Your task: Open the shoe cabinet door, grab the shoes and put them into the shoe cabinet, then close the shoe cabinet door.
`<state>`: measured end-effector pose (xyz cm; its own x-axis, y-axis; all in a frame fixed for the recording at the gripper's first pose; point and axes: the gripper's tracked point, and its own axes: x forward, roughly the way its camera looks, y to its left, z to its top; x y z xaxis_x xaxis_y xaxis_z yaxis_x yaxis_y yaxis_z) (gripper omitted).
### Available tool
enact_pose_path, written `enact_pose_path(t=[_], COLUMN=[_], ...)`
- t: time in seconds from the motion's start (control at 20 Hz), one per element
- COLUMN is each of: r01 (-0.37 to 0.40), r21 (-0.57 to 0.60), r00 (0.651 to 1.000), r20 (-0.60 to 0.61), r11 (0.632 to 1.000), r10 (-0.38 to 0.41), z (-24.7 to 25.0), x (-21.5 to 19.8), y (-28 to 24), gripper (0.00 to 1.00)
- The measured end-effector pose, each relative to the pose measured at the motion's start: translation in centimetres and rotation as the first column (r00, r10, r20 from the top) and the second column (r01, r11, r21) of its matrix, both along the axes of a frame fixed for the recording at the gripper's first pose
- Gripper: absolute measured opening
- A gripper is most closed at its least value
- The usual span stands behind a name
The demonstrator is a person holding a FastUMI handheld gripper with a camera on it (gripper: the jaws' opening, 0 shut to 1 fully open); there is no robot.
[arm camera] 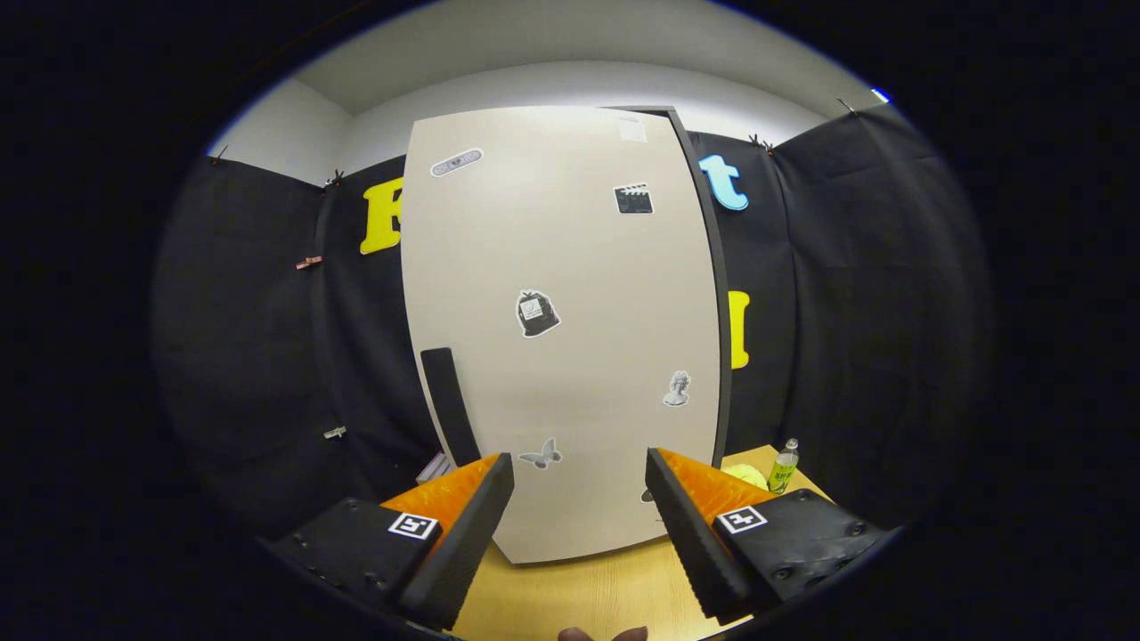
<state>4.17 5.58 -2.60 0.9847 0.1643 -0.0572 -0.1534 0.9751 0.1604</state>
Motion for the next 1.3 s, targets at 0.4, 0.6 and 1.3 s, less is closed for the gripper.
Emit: enact_pose_path(t=[0.4,0.6,1.3], r01=[-0.001,-0.004,-0.002], r21=[-0.012,-0.009,0.005], r00=[1.000,1.000,1.000], r20=[0.005,0.006,0.007], r11=[1.000,1.000,1.000], r10=[0.002,0.004,0.002], z=[0.10,0.17,0.51], x=[0.16,0.06,-0.42], y=[0.22,0.18,0.23], gripper=[0.98,0.97,0.98])
